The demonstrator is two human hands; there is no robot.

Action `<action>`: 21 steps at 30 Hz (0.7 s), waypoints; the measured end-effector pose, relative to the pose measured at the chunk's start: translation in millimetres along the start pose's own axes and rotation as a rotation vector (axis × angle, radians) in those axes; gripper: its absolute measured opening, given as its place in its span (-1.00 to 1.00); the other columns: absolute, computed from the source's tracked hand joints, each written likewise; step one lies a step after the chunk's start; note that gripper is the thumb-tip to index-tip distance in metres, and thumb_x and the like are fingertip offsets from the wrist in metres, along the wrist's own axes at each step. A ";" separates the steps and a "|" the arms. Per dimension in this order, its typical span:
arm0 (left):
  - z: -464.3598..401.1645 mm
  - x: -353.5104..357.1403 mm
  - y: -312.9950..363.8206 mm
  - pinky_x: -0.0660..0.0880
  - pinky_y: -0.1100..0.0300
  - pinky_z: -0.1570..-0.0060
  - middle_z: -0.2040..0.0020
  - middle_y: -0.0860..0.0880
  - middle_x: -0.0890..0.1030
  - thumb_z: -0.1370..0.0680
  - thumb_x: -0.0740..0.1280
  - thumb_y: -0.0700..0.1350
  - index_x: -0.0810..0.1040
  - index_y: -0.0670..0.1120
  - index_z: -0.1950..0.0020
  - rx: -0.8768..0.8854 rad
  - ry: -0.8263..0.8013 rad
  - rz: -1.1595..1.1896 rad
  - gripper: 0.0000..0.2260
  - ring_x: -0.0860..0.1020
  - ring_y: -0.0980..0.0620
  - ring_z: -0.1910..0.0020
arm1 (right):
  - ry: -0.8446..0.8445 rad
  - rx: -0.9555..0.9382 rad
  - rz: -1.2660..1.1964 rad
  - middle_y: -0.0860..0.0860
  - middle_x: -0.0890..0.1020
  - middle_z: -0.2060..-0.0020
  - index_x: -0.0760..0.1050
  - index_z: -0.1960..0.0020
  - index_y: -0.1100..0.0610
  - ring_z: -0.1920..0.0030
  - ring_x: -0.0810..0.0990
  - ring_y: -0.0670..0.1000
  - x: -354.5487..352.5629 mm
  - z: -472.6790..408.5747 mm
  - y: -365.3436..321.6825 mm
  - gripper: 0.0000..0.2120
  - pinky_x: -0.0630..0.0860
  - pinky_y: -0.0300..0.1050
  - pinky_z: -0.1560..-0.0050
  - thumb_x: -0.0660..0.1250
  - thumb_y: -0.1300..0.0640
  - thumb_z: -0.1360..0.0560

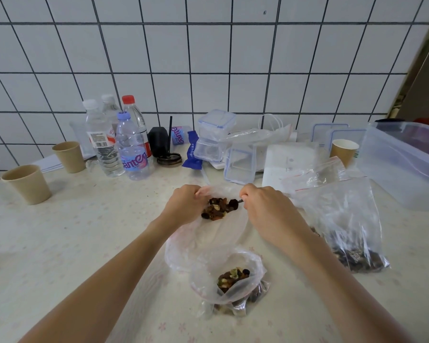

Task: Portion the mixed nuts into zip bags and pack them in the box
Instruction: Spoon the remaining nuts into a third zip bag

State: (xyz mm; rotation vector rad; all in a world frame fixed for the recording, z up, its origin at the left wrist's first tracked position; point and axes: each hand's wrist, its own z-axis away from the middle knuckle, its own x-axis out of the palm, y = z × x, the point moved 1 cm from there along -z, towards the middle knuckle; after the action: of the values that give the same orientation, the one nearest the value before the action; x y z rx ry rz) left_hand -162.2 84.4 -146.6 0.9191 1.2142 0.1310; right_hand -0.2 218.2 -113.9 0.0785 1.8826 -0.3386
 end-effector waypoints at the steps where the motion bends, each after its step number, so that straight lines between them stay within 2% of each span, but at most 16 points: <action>1: 0.2 -0.2 0.0 0.52 0.16 0.14 0.04 -0.11 0.70 -0.64 0.37 -0.10 0.67 -0.11 -0.07 0.000 -0.003 0.008 -0.87 0.65 -0.08 0.05 | 0.017 0.032 -0.103 0.05 0.67 0.11 0.51 -0.13 0.14 0.21 0.61 0.06 -0.5 -1.0 3.6 -0.81 0.52 -0.03 0.25 0.12 0.25 -0.68; 3: 1.9 -0.8 -0.2 0.52 0.16 0.13 0.03 -0.11 0.70 -0.64 0.36 -0.11 0.67 -0.11 -0.09 0.005 -0.005 0.035 -0.88 0.65 -0.08 0.04 | 0.056 0.131 -0.334 0.08 0.69 0.14 0.55 -0.05 0.17 0.19 0.68 0.06 -0.7 -1.6 9.8 -0.79 0.63 0.01 0.10 0.14 0.22 -0.69; 4: 2.7 -1.0 -0.7 0.51 0.16 0.14 0.03 -0.10 0.70 -0.65 0.36 -0.11 0.68 -0.11 -0.08 0.016 -0.002 0.044 -0.87 0.65 -0.08 0.04 | 0.067 0.188 -0.432 0.07 0.70 0.16 0.56 -0.02 0.17 0.22 0.69 0.02 -0.1 -1.4 11.9 -0.79 0.63 -0.10 0.11 0.15 0.22 -0.69; 6: 4.1 -0.5 -1.5 0.47 0.17 0.18 0.06 -0.12 0.70 -0.67 0.33 -0.10 0.67 -0.13 -0.03 0.046 0.015 0.043 -0.84 0.62 -0.07 0.10 | 0.065 0.288 -0.584 0.06 0.72 0.16 0.57 0.01 0.15 0.30 0.70 -0.05 2.3 -1.0 15.1 -0.78 0.52 -0.37 0.31 0.16 0.23 -0.69; 7: 5.2 -0.5 -1.8 0.44 0.16 0.21 0.07 -0.14 0.70 -0.67 0.32 -0.09 0.67 -0.15 0.00 0.057 0.026 0.041 -0.81 0.59 -0.05 0.14 | 0.056 0.320 -0.637 0.05 0.72 0.17 0.57 0.02 0.14 0.33 0.70 -0.07 3.0 -0.9 16.8 -0.78 0.47 -0.38 0.38 0.17 0.24 -0.68; 10: 6.3 -0.3 -1.7 0.40 0.16 0.23 0.08 -0.16 0.69 -0.68 0.30 -0.06 0.66 -0.17 0.01 0.075 0.032 0.030 -0.76 0.53 -0.01 0.19 | 0.023 0.359 -0.736 0.02 0.73 0.21 0.56 0.06 0.07 0.34 0.71 -0.07 3.4 -1.3 20.5 -0.76 0.49 -0.30 0.43 0.18 0.24 -0.68; 13: 5.3 -0.2 -0.2 0.40 0.17 0.23 0.09 -0.13 0.69 -0.69 0.29 -0.03 0.67 -0.16 -0.01 0.084 0.020 0.010 -0.74 0.54 -0.01 0.18 | 0.002 0.411 -0.829 0.02 0.74 0.23 0.58 0.01 0.12 0.34 0.71 -0.04 9.0 -0.8 18.9 -0.79 0.52 -0.16 0.34 0.19 0.23 -0.68; 15: 4.0 -0.5 0.0 0.37 0.16 0.26 0.14 -0.13 0.68 -0.68 0.28 -0.05 0.65 -0.19 0.06 0.087 0.027 -0.009 -0.73 0.51 0.01 0.22 | -0.005 0.447 -0.909 0.05 0.74 0.22 0.58 -0.04 0.17 0.30 0.72 0.04 16.4 0.6 17.4 -0.81 0.51 -0.06 0.29 0.19 0.24 -0.68; 17: 2.5 -2.4 -0.9 0.34 0.19 0.31 0.23 -0.08 0.63 -0.67 0.28 -0.07 0.60 -0.15 0.16 0.086 0.027 -0.047 -0.73 0.47 0.03 0.27 | -0.019 0.468 -0.993 0.08 0.75 0.23 0.58 -0.06 0.21 0.28 0.72 0.09 22.3 2.0 17.8 -0.82 0.49 -0.08 0.32 0.20 0.25 -0.68; 21: -3.6 -11.3 -6.1 0.39 0.19 0.28 0.20 -0.05 0.65 -0.66 0.33 -0.03 0.63 -0.09 0.14 0.081 0.021 -0.147 -0.77 0.56 0.01 0.23 | -0.025 0.492 -1.117 0.10 0.76 0.23 0.57 -0.06 0.24 0.29 0.71 0.07 26.5 0.9 19.7 -0.83 0.46 -0.14 0.38 0.20 0.27 -0.68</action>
State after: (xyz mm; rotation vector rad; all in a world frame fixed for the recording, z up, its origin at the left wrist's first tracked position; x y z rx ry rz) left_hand -171.9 76.2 -142.4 0.8975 1.3095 -0.0263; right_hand -3.9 233.8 -142.8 -0.6661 1.6116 -1.5359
